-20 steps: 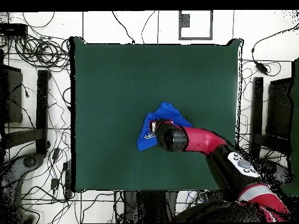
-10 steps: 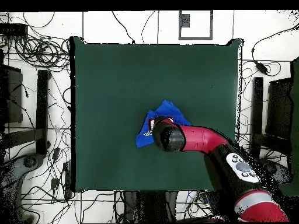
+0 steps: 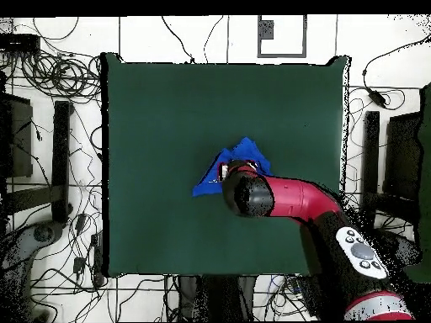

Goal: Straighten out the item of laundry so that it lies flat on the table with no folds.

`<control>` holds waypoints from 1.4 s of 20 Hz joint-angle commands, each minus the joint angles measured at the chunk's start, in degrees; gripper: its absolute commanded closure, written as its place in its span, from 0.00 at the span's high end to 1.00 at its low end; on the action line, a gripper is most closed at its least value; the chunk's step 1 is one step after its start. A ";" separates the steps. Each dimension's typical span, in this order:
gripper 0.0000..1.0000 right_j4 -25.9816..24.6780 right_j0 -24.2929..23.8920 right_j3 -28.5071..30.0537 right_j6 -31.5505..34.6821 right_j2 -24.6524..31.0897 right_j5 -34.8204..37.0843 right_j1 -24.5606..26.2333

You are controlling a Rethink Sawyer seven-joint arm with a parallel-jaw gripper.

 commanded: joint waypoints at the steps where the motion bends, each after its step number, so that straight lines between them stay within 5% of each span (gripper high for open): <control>1: 0.00 2.62 3.53 0.63 9.86 0.28 1.07 3.97; 8: 0.00 2.66 5.09 -0.34 10.62 -0.54 -1.94 6.64; 15: 0.00 3.99 6.83 1.12 11.80 -1.55 -0.81 4.02; 28: 0.00 16.67 16.76 11.00 18.24 -5.78 13.07 -18.01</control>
